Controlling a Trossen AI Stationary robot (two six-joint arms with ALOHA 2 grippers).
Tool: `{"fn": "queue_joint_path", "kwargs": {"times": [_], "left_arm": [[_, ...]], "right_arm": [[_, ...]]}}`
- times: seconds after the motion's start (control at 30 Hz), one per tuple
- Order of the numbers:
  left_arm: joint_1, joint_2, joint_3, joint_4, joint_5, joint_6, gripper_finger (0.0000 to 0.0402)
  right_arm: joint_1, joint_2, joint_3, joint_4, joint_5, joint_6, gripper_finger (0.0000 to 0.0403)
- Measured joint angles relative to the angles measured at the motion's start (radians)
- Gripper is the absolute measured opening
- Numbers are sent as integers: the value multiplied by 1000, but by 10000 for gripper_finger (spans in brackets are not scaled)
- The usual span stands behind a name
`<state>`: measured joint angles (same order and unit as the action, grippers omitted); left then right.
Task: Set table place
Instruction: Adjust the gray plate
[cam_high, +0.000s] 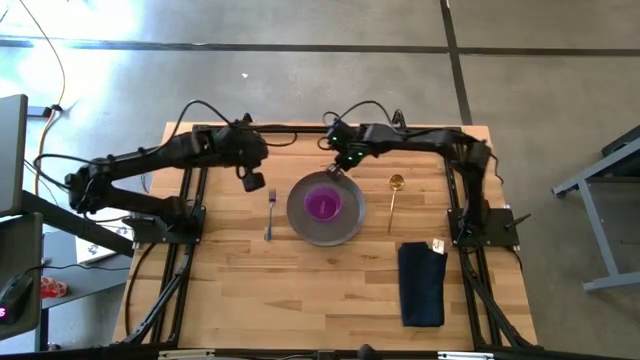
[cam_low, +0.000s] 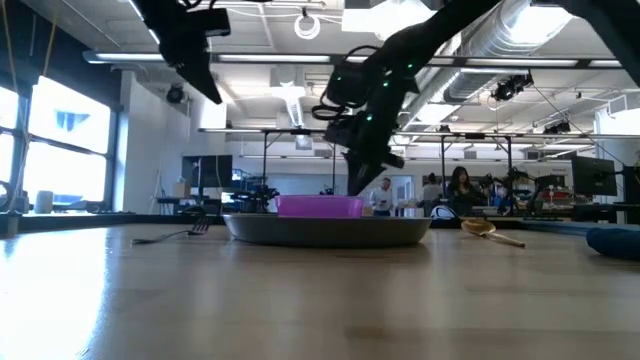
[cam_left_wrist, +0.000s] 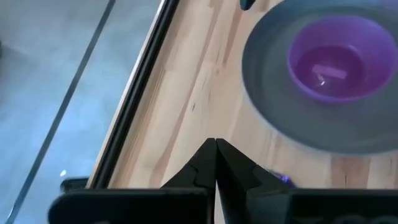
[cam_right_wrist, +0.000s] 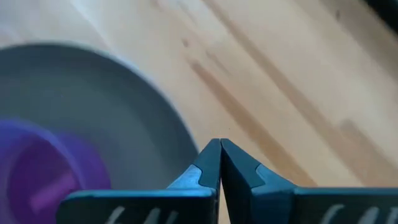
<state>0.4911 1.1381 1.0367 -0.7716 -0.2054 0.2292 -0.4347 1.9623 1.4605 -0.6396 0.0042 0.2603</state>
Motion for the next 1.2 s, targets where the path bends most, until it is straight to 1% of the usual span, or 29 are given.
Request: {"fn": "queue_joint_path", "kwargs": {"times": [0.2,0.33,0.4,0.47,0.63,0.93,1.2], "left_arm": [[35,-27,0,-76,0,10,0],[32,-22,0,-103,-9,10,0],[32,-22,0,-112,-10,10,0],[32,-22,0,-118,-12,10,0],[32,-22,0,-122,-16,14,0],[32,-22,0,-120,-19,28,0],[32,-22,0,-120,-18,28,0]], "right_arm": [[-5,128,178,-21,41,-39,0],[-11,206,281,-85,41,-41,0],[-11,243,319,-149,36,-43,0],[-11,274,344,-178,4,-44,0],[-8,289,339,-190,-38,-33,0],[41,289,339,-191,-54,-14,0],[92,289,338,-192,-44,0,0]]}}
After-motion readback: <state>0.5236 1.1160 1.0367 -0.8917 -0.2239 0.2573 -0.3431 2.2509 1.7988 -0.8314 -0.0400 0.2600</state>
